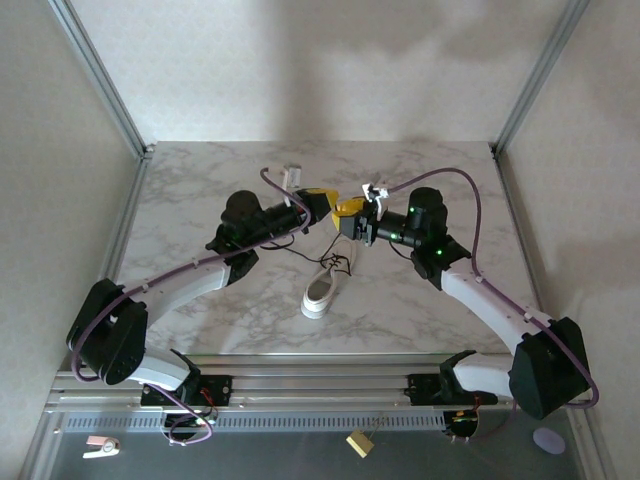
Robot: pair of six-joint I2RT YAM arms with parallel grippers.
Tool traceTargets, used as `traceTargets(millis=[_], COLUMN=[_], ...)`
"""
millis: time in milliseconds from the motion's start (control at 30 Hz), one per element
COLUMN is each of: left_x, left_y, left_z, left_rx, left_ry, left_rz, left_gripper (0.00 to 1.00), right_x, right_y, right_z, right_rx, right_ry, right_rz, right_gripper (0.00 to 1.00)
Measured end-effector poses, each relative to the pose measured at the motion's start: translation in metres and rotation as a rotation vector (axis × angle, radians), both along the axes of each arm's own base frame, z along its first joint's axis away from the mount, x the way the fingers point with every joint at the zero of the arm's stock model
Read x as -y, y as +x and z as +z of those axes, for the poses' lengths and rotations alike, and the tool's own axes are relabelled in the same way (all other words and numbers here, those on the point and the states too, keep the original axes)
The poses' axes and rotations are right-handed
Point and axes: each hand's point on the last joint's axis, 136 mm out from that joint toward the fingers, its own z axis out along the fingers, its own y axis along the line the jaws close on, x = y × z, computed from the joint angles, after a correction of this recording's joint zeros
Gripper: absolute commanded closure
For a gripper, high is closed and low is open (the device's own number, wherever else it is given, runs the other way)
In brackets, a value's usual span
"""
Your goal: Tie the shoes
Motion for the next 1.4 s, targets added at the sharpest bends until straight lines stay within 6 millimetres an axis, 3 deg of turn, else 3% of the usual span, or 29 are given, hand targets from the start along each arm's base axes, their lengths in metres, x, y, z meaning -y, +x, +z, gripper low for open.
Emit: traceTargets(millis=[367,600,967,1200,1300,1367,1400], left_x=[0.0,-0.001,-0.002,-0.004,-0.003,-0.006,-0.009], left_y=[0.0,0.0,0.001,0.005,0.006,0.009,0.01], left_z=[-0.001,0.0,-0.005,-0.007,-0.012,-0.015,-0.015], left_rx=[-0.014,-0.011,-0.019,-0.03,-0.046,-0.056,-0.059], left_ry=[-0.005,-0.009,-0.005,-0.001,0.014,0.029,0.034], left_rz=[0.002,0.001,0.01,0.035,0.047,0.076,0.095], left_gripper=[1.0,1.0,1.0,0.99,0.6,0.2,0.11], right_x=[-0.004,-0.007,-0.008,-0.007,-0.005,-0.001,0.001], right_y=[-0.002,-0.002,0.001,0.002,0.006,0.012,0.015], right_z=[0.009,0.003,-0.001,-0.004,-0.01,-0.015,-0.016], right_rx=[0.023,0.011,0.0,-0.001,-0.012,-0.016,-0.015], right_ry=[0.027,0.02,0.014,0.001,-0.043,-0.089,-0.107], right_rz=[0.01,0.016,0.012,0.005,-0.025,-0.064,-0.082], right_gripper=[0.78,0.79,1.0,1.0,1.0,1.0,1.0])
